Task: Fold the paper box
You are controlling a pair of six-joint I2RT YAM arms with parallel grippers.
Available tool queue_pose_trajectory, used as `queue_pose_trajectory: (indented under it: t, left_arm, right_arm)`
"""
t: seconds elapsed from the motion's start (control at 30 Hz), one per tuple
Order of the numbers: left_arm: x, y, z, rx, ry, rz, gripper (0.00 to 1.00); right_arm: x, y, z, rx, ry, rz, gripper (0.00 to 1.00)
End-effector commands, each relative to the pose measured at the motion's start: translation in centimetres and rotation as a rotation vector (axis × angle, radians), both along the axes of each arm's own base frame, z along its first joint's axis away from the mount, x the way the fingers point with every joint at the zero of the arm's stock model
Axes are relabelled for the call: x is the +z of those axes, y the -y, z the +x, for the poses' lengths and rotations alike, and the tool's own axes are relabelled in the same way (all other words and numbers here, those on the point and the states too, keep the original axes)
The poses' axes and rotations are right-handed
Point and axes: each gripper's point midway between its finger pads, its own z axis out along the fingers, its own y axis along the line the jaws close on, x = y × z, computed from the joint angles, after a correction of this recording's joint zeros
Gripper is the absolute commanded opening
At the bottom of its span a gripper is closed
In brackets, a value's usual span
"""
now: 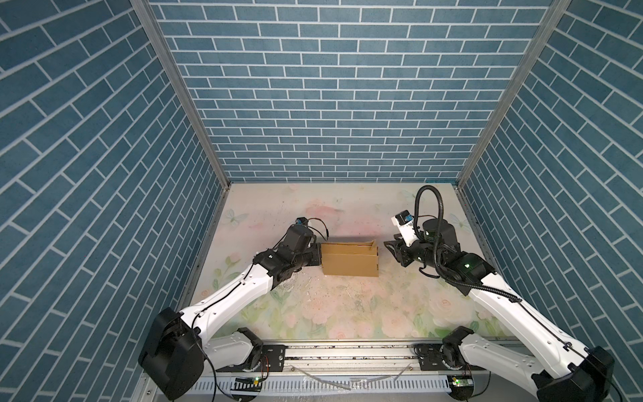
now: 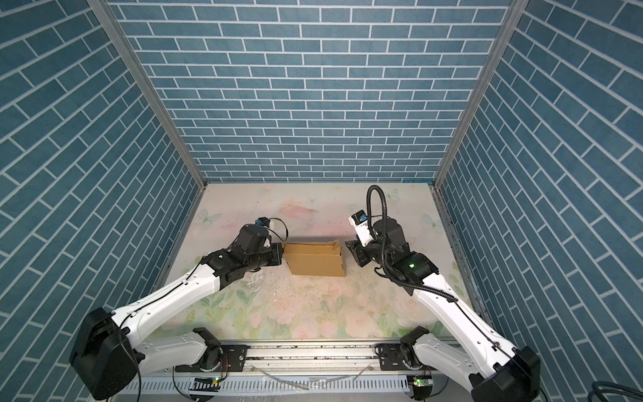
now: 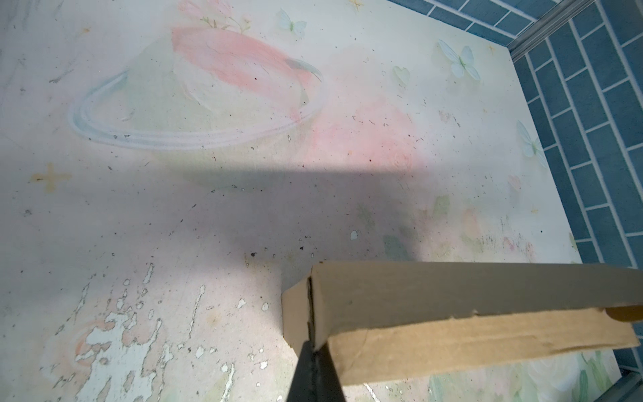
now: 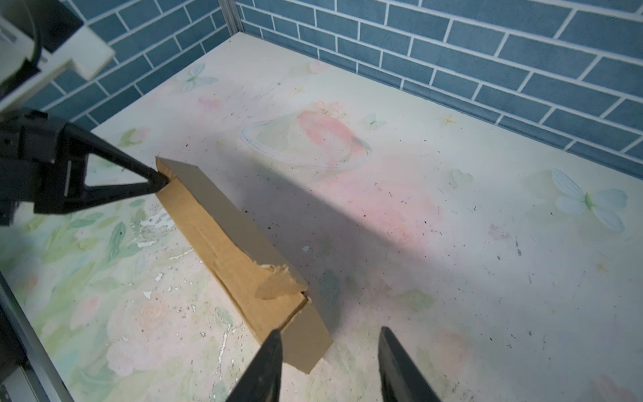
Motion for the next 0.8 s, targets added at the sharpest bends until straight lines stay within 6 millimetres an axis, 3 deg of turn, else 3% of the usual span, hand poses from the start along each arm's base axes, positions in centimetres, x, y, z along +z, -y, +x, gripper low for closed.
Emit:
queue_pose_trajectory:
  t: [0.0,0.47,0.77]
  left_arm:
    - [0.2,-0.2,-0.1,0.015,-0.009,0.020,0.00]
    - [0.2,0.2,-0.1,0.020,-0.005,0.033,0.00]
    - [0.4,0.2,-0.2,0.025,0.002,0.036,0.00]
  right_arm:
    - [0.7,0.3,0.1,-0.113,-0.109,0.070,0.43]
    - [0.3,-1.4,-1.8,-0.184,-0.322,0.101,0.38]
    - [-0.4,-3.0,-1.8,-0.184,-0.383,0.081,0.35]
